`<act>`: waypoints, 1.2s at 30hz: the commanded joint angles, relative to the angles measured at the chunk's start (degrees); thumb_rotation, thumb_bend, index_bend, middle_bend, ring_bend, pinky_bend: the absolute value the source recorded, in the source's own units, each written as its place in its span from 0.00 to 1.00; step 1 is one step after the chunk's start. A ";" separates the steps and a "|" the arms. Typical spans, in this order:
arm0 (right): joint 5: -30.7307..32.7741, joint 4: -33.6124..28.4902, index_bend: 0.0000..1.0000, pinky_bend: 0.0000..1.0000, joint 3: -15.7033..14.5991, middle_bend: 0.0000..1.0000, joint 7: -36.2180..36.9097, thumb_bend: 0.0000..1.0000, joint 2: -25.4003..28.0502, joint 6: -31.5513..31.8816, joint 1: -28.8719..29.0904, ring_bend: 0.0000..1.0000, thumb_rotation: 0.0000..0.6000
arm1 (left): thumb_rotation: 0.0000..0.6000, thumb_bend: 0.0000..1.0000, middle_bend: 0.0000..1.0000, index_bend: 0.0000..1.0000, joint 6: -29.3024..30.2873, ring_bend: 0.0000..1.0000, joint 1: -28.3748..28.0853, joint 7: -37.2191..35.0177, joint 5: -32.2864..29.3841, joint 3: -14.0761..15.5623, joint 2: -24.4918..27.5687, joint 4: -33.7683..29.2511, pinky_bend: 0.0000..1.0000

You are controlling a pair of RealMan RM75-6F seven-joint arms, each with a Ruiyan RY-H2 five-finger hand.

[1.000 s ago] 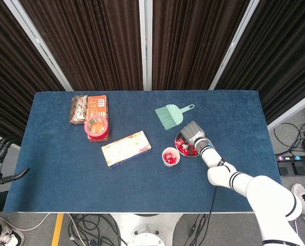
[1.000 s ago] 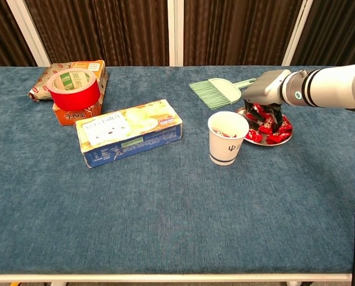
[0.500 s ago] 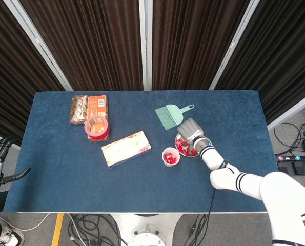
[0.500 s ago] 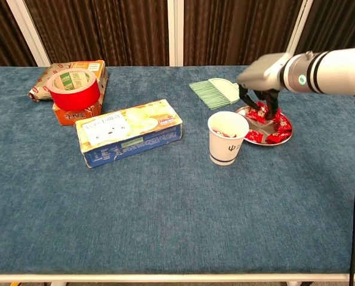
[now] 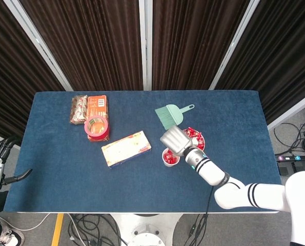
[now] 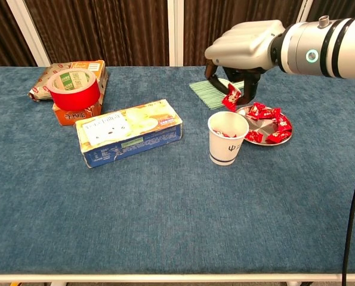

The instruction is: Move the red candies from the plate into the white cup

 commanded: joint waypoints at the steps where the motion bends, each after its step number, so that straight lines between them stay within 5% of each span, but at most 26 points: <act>1: -0.09 0.06 0.65 1.00 -0.15 1.00 -0.18 0.24 -0.75 -0.50 -0.16 1.00 1.00 | 0.27 0.09 0.16 0.17 0.07 0.10 0.09 0.08 -0.12 -0.04 0.13 -0.17 0.20; 9: -0.62 1.30 0.58 1.00 0.00 1.00 0.58 0.00 -1.72 -2.39 -0.10 1.00 1.00 | 0.27 0.09 0.16 0.17 0.10 0.10 0.33 -0.39 -0.31 0.00 0.25 -0.02 0.20; 22: 0.27 3.21 0.50 1.00 1.04 1.00 2.78 0.00 -1.27 -2.39 -1.21 1.00 1.00 | 0.27 0.09 0.16 0.17 -0.25 0.10 0.12 -0.78 -0.21 0.01 0.14 0.19 0.20; 36: 8.99 24.22 0.50 1.00 0.61 1.00 8.57 0.03 -11.91 -10.24 -3.79 1.00 1.00 | 0.26 0.09 0.16 0.17 -0.37 0.10 0.16 -1.36 -0.34 0.01 0.29 0.76 0.20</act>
